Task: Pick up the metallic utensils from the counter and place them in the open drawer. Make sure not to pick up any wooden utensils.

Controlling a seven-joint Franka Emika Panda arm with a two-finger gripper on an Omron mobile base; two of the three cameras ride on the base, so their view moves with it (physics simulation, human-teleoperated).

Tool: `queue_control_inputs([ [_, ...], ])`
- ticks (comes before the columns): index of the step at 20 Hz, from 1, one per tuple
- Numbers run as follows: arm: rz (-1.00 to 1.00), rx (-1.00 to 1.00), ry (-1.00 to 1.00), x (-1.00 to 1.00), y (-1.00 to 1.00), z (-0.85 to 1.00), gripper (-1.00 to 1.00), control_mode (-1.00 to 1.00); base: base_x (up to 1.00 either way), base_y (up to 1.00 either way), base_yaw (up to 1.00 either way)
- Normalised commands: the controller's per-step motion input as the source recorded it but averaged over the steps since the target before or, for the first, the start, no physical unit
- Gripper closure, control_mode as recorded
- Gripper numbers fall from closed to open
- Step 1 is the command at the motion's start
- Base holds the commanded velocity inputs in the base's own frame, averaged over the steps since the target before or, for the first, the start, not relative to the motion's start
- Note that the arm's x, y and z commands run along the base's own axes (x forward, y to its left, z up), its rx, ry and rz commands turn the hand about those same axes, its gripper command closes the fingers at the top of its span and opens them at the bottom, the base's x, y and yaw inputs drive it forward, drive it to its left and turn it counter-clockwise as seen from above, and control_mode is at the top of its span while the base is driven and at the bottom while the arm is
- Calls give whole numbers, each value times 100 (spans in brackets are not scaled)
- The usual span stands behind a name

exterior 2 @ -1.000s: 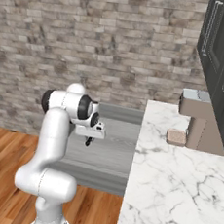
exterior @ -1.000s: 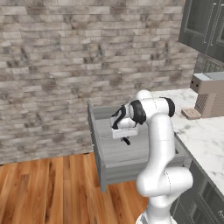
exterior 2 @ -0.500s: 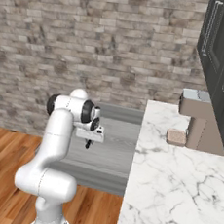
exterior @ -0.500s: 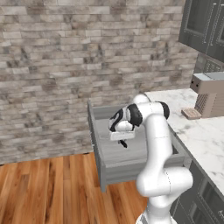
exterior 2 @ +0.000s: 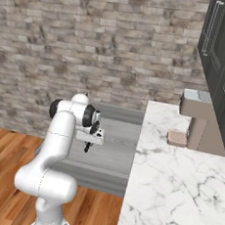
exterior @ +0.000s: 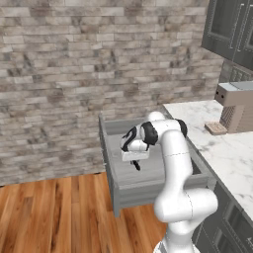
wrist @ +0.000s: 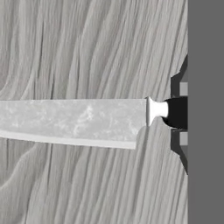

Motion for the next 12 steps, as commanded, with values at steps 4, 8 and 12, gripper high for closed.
queue_control_inputs([
  [4, 0, 0, 0, 31, 9, -50, 100, -100, 0, 0, 0],
  [8, 0, 0, 0, 28, 1, -57, 100, -100, 0, 0, 0],
  [12, 0, 0, 0, 3, 20, -30, -100, -100, 0, 0, 0],
])
